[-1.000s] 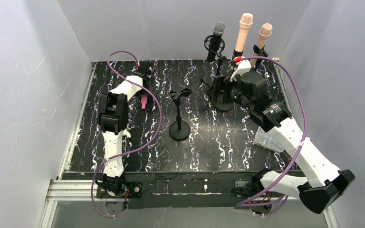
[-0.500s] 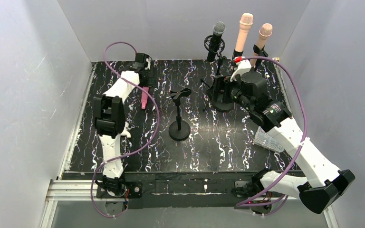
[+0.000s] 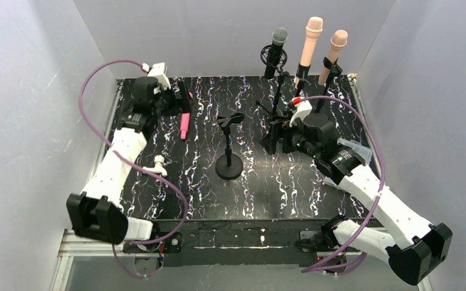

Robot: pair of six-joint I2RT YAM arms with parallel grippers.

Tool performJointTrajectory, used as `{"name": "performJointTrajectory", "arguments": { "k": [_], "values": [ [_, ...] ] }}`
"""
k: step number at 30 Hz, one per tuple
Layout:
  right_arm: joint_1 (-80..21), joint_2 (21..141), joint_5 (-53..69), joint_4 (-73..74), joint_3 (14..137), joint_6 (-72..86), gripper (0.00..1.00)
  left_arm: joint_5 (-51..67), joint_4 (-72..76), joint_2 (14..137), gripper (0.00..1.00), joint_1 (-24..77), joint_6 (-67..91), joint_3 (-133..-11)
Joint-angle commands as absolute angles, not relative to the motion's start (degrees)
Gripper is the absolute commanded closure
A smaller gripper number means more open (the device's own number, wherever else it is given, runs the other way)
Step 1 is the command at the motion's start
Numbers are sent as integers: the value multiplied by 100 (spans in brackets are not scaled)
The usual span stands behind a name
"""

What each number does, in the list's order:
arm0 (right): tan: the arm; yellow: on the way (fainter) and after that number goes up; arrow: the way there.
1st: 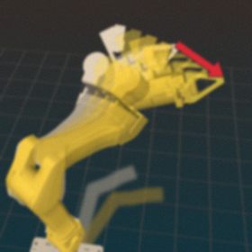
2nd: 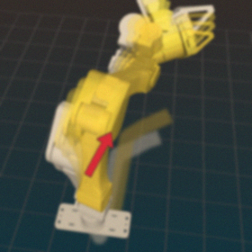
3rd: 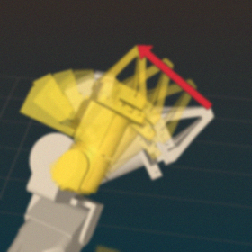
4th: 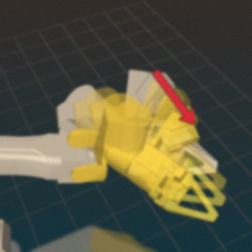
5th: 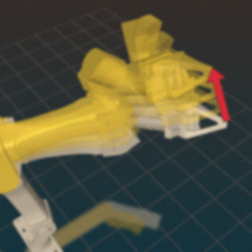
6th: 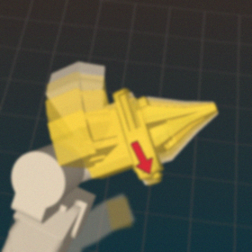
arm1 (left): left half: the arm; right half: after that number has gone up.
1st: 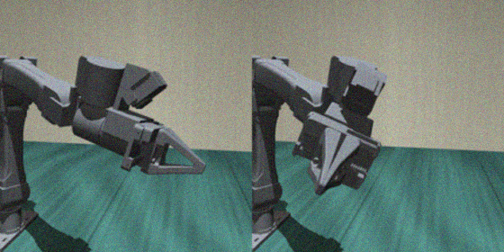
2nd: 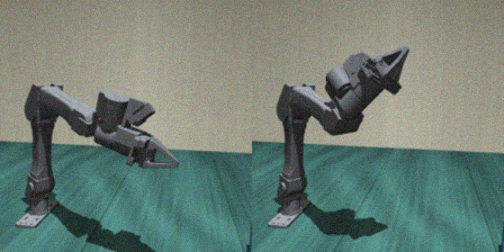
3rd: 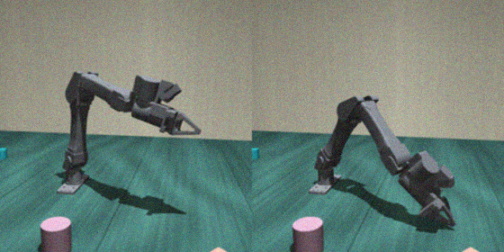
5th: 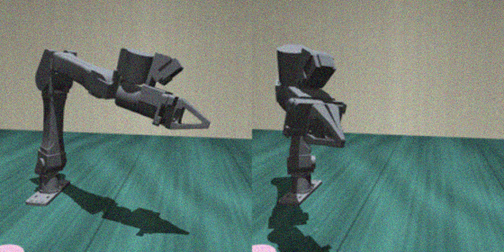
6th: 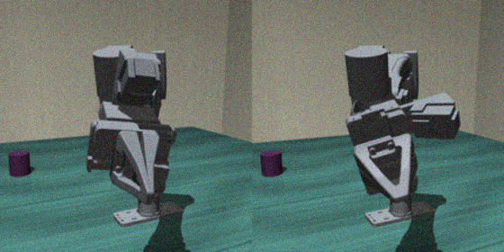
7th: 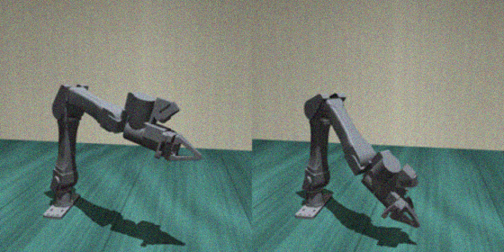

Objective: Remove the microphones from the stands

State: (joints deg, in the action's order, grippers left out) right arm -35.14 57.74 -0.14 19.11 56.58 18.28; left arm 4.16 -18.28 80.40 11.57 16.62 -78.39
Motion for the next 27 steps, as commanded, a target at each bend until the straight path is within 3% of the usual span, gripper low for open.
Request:
{"name": "performJointTrajectory", "arguments": {
  "k": [1,12,18,27],
  "values": [
    [-3717,5616,195,942,5147,1770,2,1447,-935,6994,8,1143,2054,-6511],
    [-5756,6583,-1732,-1624,4393,1360,4,1538,-1274,5955,8,1143,2119,-5757],
    [-5900,7417,-2018,-2529,4804,948,7,1311,-1580,5775,8,1143,2116,-5719],
    [-5906,8194,-2333,-3365,5183,695,20,1344,-1799,5766,8,1143,2165,-5882]
  ]
}}
